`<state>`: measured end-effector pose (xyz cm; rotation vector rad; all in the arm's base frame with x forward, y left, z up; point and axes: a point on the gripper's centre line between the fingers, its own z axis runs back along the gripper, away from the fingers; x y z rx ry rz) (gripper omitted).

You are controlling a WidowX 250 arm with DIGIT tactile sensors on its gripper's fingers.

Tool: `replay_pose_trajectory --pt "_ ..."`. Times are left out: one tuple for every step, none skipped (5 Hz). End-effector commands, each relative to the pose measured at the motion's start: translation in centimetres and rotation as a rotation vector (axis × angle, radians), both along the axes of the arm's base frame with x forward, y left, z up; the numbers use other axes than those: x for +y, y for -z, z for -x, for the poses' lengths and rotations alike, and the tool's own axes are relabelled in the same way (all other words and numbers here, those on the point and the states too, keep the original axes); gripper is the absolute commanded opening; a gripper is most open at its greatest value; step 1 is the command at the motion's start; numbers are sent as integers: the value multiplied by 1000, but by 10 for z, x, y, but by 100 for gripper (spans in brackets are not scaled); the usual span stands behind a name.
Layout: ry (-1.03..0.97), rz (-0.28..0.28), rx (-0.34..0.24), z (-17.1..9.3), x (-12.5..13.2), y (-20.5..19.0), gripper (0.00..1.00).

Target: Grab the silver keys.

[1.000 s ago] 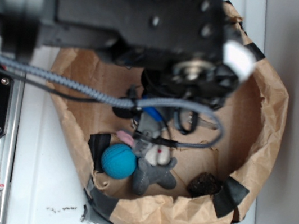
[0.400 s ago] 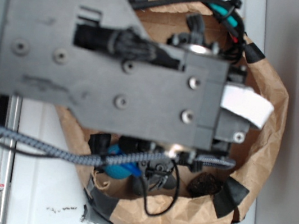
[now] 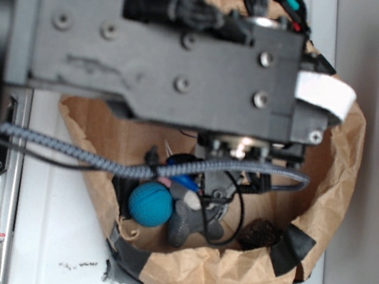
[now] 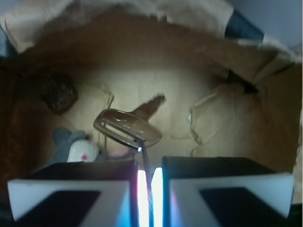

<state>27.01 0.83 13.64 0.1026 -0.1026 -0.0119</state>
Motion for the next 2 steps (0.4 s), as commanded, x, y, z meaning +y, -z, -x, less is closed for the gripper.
replay_pose_trajectory --pt "-18 -2 -65 -5 -11 -4 0" --pt "-18 -9 -53 -4 -10 -4 0"
